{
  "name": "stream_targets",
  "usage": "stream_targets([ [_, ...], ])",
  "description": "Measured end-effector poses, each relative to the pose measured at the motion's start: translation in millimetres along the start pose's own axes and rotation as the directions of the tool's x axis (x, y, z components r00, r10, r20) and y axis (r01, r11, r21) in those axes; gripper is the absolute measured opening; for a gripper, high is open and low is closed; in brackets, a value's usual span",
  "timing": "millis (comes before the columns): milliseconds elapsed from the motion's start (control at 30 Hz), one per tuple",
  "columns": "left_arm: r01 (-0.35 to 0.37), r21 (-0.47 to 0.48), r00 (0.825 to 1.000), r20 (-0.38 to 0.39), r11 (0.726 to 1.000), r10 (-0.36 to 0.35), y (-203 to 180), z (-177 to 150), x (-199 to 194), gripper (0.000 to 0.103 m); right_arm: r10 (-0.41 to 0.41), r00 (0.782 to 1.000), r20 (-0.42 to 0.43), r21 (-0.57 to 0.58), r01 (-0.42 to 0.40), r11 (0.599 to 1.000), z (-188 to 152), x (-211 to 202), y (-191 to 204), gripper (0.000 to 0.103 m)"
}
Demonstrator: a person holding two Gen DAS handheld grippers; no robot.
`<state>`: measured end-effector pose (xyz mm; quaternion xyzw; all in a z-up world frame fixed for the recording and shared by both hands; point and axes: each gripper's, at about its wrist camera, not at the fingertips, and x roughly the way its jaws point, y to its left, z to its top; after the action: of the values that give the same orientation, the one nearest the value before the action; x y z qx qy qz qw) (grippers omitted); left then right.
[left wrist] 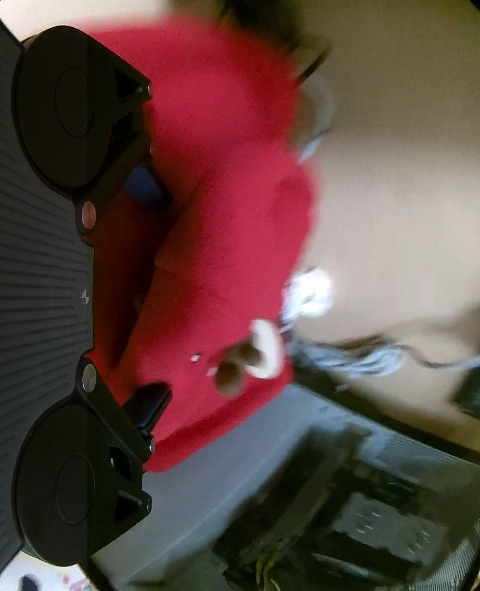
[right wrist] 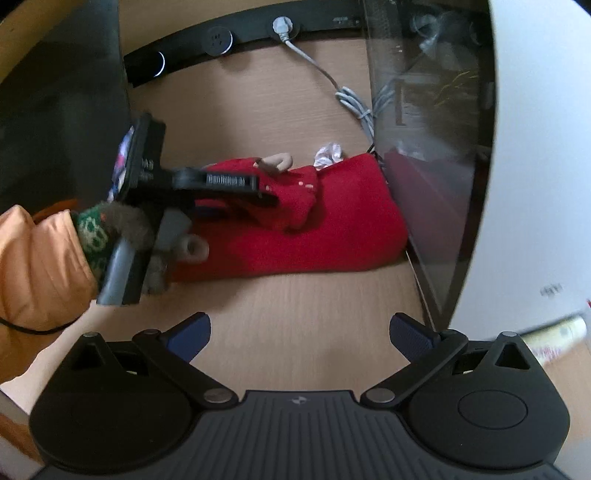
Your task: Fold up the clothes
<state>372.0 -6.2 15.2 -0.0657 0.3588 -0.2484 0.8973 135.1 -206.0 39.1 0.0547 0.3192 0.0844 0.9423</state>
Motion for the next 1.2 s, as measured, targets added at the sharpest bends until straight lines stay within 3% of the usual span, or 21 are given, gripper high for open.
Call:
stream_targets([
  [133,0.060,0.093,0.998,-0.043,0.994,-0.056,4.4,-21.7,-1.8,0.103,0.061,0.998,-0.008,0.006,-0.061,0.998,14.5,16.0,-5.0,0.103],
  [367,0.089,0.169,0.988,-0.142,0.981,-0.065,5.9,-79.3,-81.8,0.103,0.155,0.988,-0.011,-0.016,-0.156,0.988,24.8,20.7,19.0,0.103],
  [533,0.141,0.087,0.975,-0.187,0.986,-0.123,21.1,-131.0,-161.3,0.103,0.187,0.980,-0.061,-0.091,-0.192,0.977,6.4,17.3,60.7,0.103],
  [667,0.190,0.013,0.966,-0.183,0.982,-0.184,38.0,-147.5,-195.1,0.103,0.248,0.969,-0.011,-0.105,-0.247,0.963,17.3,28.2,88.1,0.103],
  [733,0.214,-0.017,0.961,-0.175,0.977,-0.214,46.3,-153.6,-208.8,0.103,0.300,0.953,-0.041,-0.025,-0.301,0.953,24.1,60.6,97.7,0.103],
  [800,0.237,-0.048,0.956,-0.166,0.970,-0.242,54.3,-158.6,-221.4,0.103,0.367,0.921,-0.135,0.109,-0.354,0.929,18.9,98.0,101.4,0.103],
  [900,0.261,-0.083,0.950,-0.156,0.962,-0.271,61.6,-155.2,-223.3,0.103,0.335,0.936,-0.112,0.108,-0.323,0.940,5.4,97.9,105.1,0.103],
  [1000,0.269,-0.089,0.948,-0.151,0.959,-0.280,64.2,-155.6,-223.0,0.103,0.345,0.920,-0.187,0.091,-0.333,0.938,-8.8,79.8,103.8,0.103],
  [1167,0.271,-0.046,0.950,-0.146,0.962,-0.274,54.0,-149.3,-206.8,0.103,0.366,0.871,-0.328,0.079,-0.360,0.930,-40.9,38.7,87.3,0.103],
  [1200,0.269,-0.045,0.952,-0.141,0.962,-0.273,50.2,-144.1,-198.7,0.103,0.316,0.886,-0.339,0.017,-0.330,0.944,-44.0,26.5,88.5,0.103],
])
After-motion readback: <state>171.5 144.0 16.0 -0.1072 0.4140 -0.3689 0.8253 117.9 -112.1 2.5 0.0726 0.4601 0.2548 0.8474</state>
